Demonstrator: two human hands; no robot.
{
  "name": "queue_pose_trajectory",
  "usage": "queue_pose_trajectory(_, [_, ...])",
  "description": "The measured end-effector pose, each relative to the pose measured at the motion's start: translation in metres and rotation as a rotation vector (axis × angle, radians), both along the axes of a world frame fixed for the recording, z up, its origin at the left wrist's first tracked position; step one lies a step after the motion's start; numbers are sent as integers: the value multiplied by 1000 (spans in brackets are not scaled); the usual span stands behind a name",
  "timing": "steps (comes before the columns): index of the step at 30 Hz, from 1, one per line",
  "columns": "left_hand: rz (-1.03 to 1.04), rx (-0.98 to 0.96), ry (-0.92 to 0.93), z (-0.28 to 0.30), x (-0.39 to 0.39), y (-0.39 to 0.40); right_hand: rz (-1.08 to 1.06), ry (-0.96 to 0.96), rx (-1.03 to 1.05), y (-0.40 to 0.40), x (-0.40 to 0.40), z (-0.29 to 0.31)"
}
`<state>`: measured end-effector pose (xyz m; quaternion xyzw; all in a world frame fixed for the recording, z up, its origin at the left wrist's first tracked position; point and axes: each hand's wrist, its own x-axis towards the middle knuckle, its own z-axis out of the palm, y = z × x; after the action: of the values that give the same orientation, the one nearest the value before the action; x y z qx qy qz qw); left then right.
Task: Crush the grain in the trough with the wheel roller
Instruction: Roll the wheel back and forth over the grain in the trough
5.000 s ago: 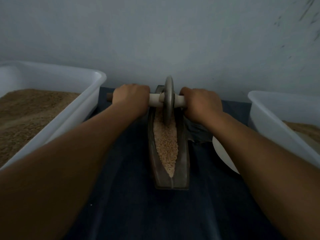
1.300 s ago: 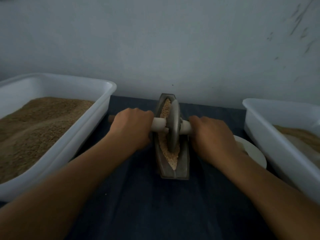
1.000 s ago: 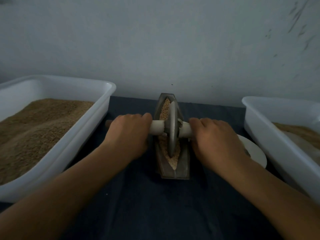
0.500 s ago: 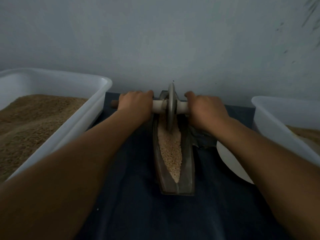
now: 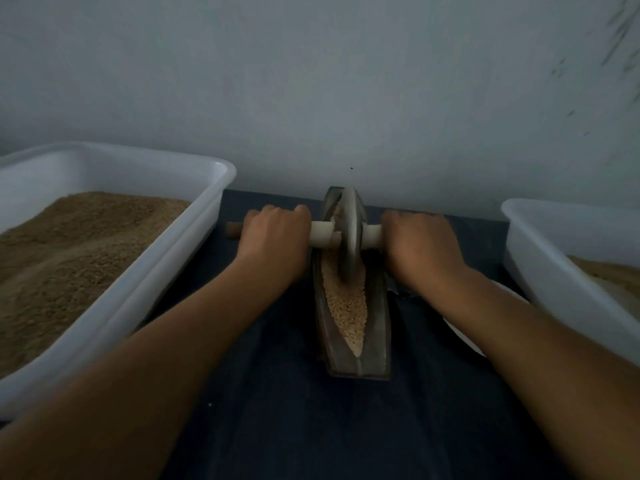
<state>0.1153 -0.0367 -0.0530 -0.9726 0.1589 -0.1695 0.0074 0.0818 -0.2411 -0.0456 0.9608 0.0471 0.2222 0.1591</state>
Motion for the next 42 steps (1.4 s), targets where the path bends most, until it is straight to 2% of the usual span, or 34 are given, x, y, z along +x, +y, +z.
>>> queue_pose_trajectory(6, [-95,-80,-85,-3,-47,10,10,47,5,7,-44,-1])
queue_pose_trajectory(13, [-129,-55,-107,-2,-72,20,59,25,11,11,-88,4])
queue_pose_trajectory(25, [-51,28,-64,3,-7,1,17,26,48,1,-13,-6])
queue_pose_trajectory(33, [-5,-53,71,13,45,-13,47,70,85,-7,46,8])
queue_pose_trajectory(42, [27,-44,117,10,24,-7,19,26,90,0,22,3])
